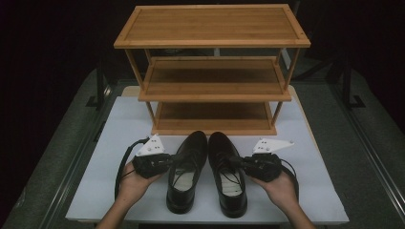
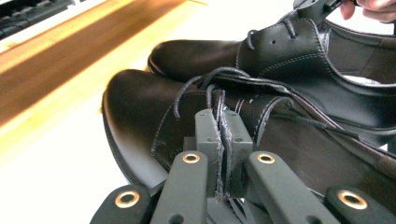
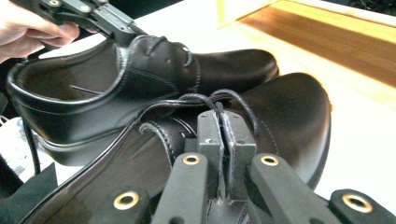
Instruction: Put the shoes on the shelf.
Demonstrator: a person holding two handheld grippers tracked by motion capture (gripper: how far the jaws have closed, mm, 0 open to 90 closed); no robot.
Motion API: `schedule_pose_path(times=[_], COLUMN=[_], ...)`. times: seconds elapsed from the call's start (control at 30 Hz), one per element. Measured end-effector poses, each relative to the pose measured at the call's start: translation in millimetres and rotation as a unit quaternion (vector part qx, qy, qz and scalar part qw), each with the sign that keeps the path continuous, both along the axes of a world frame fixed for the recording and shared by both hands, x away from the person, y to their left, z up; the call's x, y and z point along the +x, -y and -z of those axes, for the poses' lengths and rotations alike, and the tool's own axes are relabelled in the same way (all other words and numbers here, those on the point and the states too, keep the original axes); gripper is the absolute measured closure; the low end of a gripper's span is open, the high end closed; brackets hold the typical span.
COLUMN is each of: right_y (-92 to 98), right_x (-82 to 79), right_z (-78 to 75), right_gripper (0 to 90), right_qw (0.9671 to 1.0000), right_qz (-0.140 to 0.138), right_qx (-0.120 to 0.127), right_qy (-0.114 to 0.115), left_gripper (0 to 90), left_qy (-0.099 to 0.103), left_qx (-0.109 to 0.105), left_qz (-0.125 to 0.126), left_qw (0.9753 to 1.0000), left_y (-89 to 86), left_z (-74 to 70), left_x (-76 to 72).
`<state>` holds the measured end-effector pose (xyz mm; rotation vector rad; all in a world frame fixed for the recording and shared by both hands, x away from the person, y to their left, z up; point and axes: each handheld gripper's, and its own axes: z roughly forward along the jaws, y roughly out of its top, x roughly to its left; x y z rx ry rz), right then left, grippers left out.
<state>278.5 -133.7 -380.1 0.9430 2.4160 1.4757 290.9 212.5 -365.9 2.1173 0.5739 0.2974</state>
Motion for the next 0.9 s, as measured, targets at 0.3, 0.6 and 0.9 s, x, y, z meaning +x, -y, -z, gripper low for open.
schedule_pose_path(times=[0.3, 0.6, 0.9], right_y=[7.2, 8.3, 3.0], right_x=[12.1, 37.8, 74.0], right_z=[-13.5, -25.6, -24.3], right_gripper=[88.4, 88.4, 88.4], right_qw=[0.9993, 0.9979, 0.9961], right_qz=[0.028, 0.049, 0.075], right_qx=[0.008, 0.009, 0.012], right_qy=[0.022, 0.04, 0.045], left_gripper=[88.2, 88.1, 88.1], left_qy=[0.016, 0.039, 0.057], left_qx=[-0.014, -0.029, -0.032], left_qz=[-0.027, -0.053, -0.088], left_qw=[0.9994, 0.9974, 0.994], left_y=[-6.6, -3.5, 8.9], left_z=[-8.8, -23.6, -16.8], left_x=[5.5, 29.3, 66.0])
